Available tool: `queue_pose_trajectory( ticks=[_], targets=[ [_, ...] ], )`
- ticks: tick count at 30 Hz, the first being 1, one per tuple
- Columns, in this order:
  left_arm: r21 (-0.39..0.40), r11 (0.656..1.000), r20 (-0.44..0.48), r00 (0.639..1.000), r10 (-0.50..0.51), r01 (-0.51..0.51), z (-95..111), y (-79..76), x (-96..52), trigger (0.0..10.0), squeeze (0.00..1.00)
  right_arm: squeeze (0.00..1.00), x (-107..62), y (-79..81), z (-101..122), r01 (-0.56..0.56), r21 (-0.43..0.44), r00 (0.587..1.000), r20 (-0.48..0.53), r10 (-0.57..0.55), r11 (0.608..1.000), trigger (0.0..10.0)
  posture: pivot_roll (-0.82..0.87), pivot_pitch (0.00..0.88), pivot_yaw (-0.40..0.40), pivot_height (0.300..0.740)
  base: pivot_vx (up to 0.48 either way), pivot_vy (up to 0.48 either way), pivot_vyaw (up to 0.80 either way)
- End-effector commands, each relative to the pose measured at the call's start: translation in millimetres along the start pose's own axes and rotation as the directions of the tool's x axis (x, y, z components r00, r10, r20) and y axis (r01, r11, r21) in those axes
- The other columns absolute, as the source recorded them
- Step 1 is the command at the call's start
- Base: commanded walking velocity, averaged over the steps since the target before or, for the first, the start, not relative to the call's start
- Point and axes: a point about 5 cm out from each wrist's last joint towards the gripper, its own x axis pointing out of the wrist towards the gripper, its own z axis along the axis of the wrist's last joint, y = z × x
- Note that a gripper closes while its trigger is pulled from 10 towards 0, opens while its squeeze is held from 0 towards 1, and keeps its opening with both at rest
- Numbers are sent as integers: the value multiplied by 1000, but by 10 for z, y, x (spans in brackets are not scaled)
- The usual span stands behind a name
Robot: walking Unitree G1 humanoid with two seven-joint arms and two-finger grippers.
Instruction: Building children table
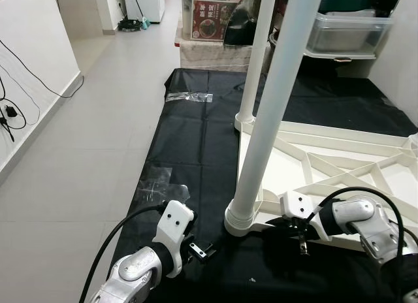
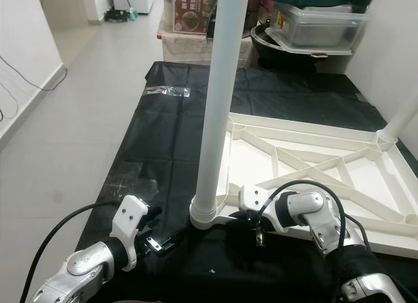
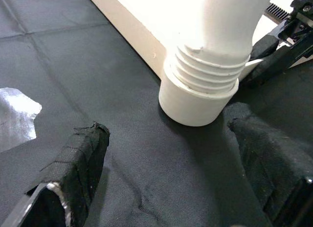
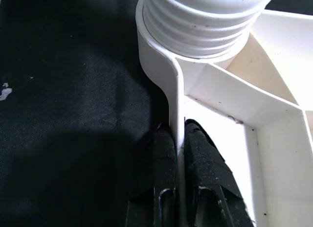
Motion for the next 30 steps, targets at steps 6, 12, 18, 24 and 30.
queue_pose_trajectory(
  ticks=[6, 12, 18, 24, 30],
  targets=[
    [-10, 1000, -21, 1000, -8, 8, -51, -6, 33, 10000, 0, 1000, -102, -30, 225, 43, -87, 995, 92, -35, 995, 10000, 161, 53, -75, 740, 0, 0, 0],
    [-7, 1000, -24, 1000, -10, 9, -63, 3, 52, 10000, 0, 1000, -129, 3, 255, 34, -78, 992, 123, -25, 996, 10000, 161, 44, -74, 740, 0, 0, 0],
    [0, 1000, -28, 1000, -11, 11, -81, 19, 74, 10000, 0, 0, -317, 6, 292, 16, -47, 990, 139, -10, 999, 10000, 159, 20, -73, 740, 0, 0, 0],
    [9, 1000, -32, 999, -8, 8, -114, 52, 115, 10000, 0, 0, -672, -35, 247, 105, 90, 979, 166, -119, 990, 10000, 156, 0, -68, 740, 0, 0, 0],
    [11, 1000, -35, 999, -4, 5, -138, 80, 144, 10000, 0, 0, -859, -52, 209, 252, 193, 937, 195, -289, 948, 10000, 153, 0, -64, 740, 0, 0, 0]
  ],
)
